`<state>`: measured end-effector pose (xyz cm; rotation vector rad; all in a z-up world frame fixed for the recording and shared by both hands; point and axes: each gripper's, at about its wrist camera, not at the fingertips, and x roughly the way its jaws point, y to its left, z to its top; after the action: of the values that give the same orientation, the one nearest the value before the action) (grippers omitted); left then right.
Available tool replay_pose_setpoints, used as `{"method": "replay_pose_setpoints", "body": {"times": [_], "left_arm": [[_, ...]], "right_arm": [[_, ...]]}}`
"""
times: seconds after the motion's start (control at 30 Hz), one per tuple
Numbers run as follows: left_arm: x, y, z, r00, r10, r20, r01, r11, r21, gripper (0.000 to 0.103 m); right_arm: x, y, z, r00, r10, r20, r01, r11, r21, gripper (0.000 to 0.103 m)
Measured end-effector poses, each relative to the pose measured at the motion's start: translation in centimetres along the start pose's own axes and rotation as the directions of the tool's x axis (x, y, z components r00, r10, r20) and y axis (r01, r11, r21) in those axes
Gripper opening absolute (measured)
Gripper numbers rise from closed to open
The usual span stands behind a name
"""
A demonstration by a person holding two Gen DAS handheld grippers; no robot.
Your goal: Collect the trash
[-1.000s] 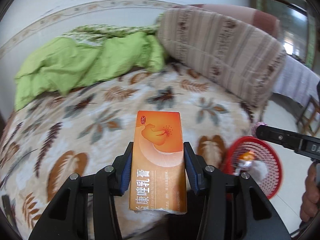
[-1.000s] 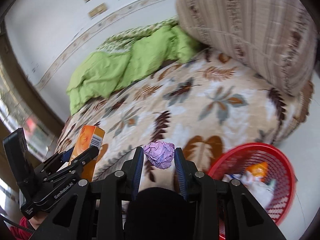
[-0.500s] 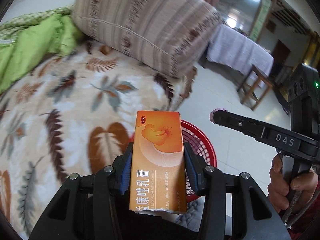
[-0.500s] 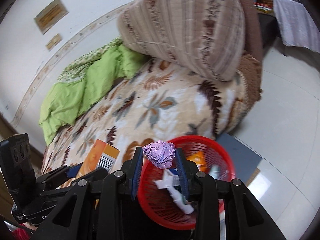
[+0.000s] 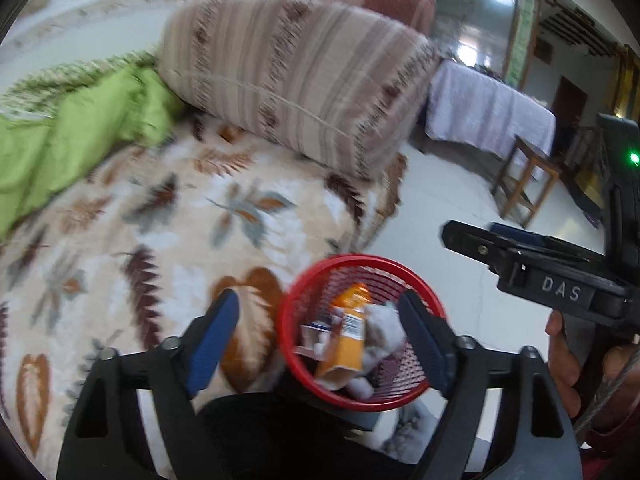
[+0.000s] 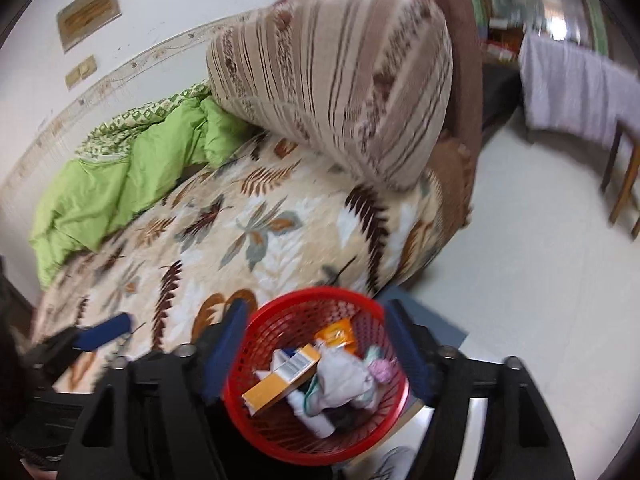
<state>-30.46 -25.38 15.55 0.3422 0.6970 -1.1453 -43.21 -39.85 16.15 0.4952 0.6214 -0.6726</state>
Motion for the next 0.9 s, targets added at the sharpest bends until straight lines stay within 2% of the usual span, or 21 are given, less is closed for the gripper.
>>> {"method": "replay_pose_setpoints", "body": {"times": [0.07, 0.17, 0.23, 0.3, 0.4, 0.47, 0.7, 0.9], "left_arm": [[-1.5, 0.8, -0.4, 0.997, 0.061, 0.039, -0.061, 0.998, 0.000, 0.093], [-3.5, 2.1, -1.4, 0.982, 0.174, 0.075, -0.175, 0.985, 0.005, 0.097], [-4.8, 3.0, -2.2, 0.966, 0.242, 0.086, -0.243, 0.970, 0.001, 0.098], [-6.1, 3.7, -3.1, 0.945, 0.309, 0.105, -0.310, 0.951, -0.009, 0.100], [-7.7, 4.6, -4.5, 0.919, 0.371, 0.132, -0.370, 0.928, -0.037, 0.103], [-8.5, 5.1, -5.4, 0.913, 0.384, 0.137, -0.379, 0.923, -0.064, 0.103], [-9.0, 5.8, -7.6, 0.896, 0.433, 0.101, -0.423, 0.900, -0.106, 0.103], [-8.6, 5.8, -7.2, 0.910, 0.411, 0.061, -0.401, 0.907, -0.130, 0.103]], "right_arm": [[-1.0, 1.7, -0.4, 0.994, -0.093, 0.055, 0.094, 0.995, -0.024, 0.090], [-2.2, 4.1, -1.8, 0.968, -0.213, 0.134, 0.217, 0.976, -0.010, 0.098], [-2.7, 4.7, -2.5, 0.965, -0.218, 0.145, 0.217, 0.976, 0.026, 0.102], [-3.3, 5.5, -3.3, 0.974, -0.177, 0.144, 0.175, 0.984, 0.028, 0.102], [-3.9, 6.5, -4.3, 0.982, -0.132, 0.131, 0.132, 0.991, 0.007, 0.102], [-4.1, 6.8, -5.0, 0.984, -0.127, 0.125, 0.128, 0.992, -0.003, 0.102], [-4.3, 8.0, -7.1, 0.974, -0.207, 0.090, 0.213, 0.974, -0.071, 0.102], [-5.5, 8.0, -7.4, 0.965, -0.231, 0.124, 0.243, 0.966, -0.086, 0.102]]}}
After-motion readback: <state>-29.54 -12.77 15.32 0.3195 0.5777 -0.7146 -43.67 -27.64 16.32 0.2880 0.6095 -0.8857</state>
